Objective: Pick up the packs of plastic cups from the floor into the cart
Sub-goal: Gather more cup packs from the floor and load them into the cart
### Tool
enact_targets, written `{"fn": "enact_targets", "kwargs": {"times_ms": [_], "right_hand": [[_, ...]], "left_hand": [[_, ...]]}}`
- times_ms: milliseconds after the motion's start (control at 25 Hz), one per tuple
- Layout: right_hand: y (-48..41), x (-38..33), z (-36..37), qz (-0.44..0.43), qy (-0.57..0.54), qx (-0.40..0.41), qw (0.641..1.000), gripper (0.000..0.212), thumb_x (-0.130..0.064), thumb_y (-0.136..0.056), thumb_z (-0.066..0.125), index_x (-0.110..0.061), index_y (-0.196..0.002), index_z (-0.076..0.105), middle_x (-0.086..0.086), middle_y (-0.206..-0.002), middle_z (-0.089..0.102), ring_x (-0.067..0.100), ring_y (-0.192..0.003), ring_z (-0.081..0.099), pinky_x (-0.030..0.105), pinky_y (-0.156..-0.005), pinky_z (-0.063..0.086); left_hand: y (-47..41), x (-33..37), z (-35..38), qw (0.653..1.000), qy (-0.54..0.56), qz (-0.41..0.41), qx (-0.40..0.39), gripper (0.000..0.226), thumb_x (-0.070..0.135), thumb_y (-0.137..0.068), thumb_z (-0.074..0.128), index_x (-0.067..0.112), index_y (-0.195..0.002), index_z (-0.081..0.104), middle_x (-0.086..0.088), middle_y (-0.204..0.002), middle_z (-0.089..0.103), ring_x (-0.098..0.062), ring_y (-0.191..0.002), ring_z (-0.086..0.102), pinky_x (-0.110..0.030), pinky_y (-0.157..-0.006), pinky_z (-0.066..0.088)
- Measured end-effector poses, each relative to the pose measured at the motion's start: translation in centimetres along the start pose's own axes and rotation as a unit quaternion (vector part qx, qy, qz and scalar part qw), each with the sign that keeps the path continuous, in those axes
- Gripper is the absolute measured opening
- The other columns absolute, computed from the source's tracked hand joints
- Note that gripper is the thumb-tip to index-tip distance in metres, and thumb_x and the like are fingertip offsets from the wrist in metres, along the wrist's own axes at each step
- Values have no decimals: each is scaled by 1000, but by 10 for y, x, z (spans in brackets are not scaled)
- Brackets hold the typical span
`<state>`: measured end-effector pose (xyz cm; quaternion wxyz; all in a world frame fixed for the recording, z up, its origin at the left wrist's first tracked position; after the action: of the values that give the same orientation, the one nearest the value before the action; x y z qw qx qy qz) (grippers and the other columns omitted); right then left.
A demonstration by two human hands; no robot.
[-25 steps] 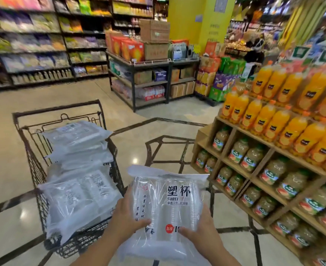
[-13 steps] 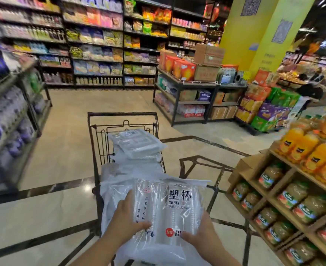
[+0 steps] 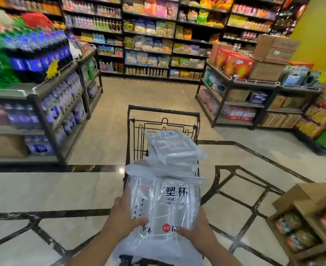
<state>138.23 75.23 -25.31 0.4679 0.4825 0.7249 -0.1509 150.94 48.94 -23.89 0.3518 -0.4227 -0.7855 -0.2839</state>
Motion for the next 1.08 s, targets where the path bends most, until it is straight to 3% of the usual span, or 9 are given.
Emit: {"fn": "enact_targets", "kwargs": {"times_ms": [160, 280, 400, 520, 640, 720, 920, 1080], "right_hand": [[-58, 4, -13, -7, -5, -46, 999, 124, -42, -70, 91, -29, -160, 7, -18, -149, 26, 7, -143, 26, 32, -119, 22], [-99, 14, -27, -3, -1, -79, 997, 123, -43, -74, 89, -22, -160, 4, -11, -153, 24, 17, -150, 22, 33, -119, 21], [-127, 29, -30, 11, -11, -115, 993, 125, -38, -76, 89, -19, -161, -1, 1, -165, 18, 20, -151, 20, 33, -119, 20], [-139, 43, -25, 42, -10, -156, 987, 126, -36, -77, 88, -17, -161, -3, 6, -167, 15, 23, -152, 19, 34, -119, 21], [-144, 49, -18, 56, -20, -166, 984, 142, -54, -65, 90, -16, -161, -7, 5, -168, 13, 23, -152, 20, 36, -120, 22], [-150, 46, -15, 61, -12, -172, 983, 150, -64, -55, 86, -15, -161, -7, 4, -168, 12, 23, -152, 19, 34, -119, 21], [-167, 47, -15, 94, -11, -161, 982, 126, -36, -72, 91, -22, -162, 5, -1, -164, 22, 13, -141, 29, 32, -114, 27], [-167, 48, -9, 110, 23, -135, 984, 138, -53, -64, 89, -24, -163, -1, 0, -167, 16, 21, -151, 22, 39, -121, 25]], "left_hand": [[-26, 11, 7, 998, -3, -47, 30, 139, 54, -66, 90, 49, -155, -17, -6, -138, 37, -12, -116, 36, -35, -101, 38], [-46, 23, 23, 995, -15, -85, 45, 136, 55, -70, 88, 38, -159, -14, -10, -145, 33, -20, -127, 37, -38, -105, 36], [-56, 26, 38, 993, -14, -91, 68, 138, 58, -66, 89, 40, -159, -11, -8, -149, 34, -16, -126, 34, -39, -103, 37], [-60, 16, 50, 990, -39, -126, 56, 142, 71, -62, 84, 39, -159, -15, -7, -163, 22, -24, -143, 28, -47, -114, 34], [-63, 4, 59, 986, -40, -151, 53, 144, 80, -60, 78, 41, -157, -20, -8, -167, 12, -29, -151, 21, -52, -118, 31], [-72, 5, 58, 984, -46, -165, 47, 142, 78, -62, 79, 39, -158, -20, -11, -165, 15, -31, -149, 24, -51, -118, 31], [-102, 4, 54, 981, -55, -185, 32, 136, 66, -67, 83, 40, -159, -14, -14, -154, 32, -31, -140, 35, -48, -111, 38], [-109, -1, 53, 979, -58, -197, 4, 138, 65, -68, 84, 39, -159, -17, -17, -152, 31, -34, -138, 38, -48, -111, 39]]}}
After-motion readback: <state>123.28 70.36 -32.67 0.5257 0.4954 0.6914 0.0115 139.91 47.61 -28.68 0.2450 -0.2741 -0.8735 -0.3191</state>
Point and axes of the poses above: each hand's wrist, its own y-axis away from the middle knuckle, its own z-axis out of the palm, x = y × z, the point moved 5 cm from there along -y, towards the middle knuckle
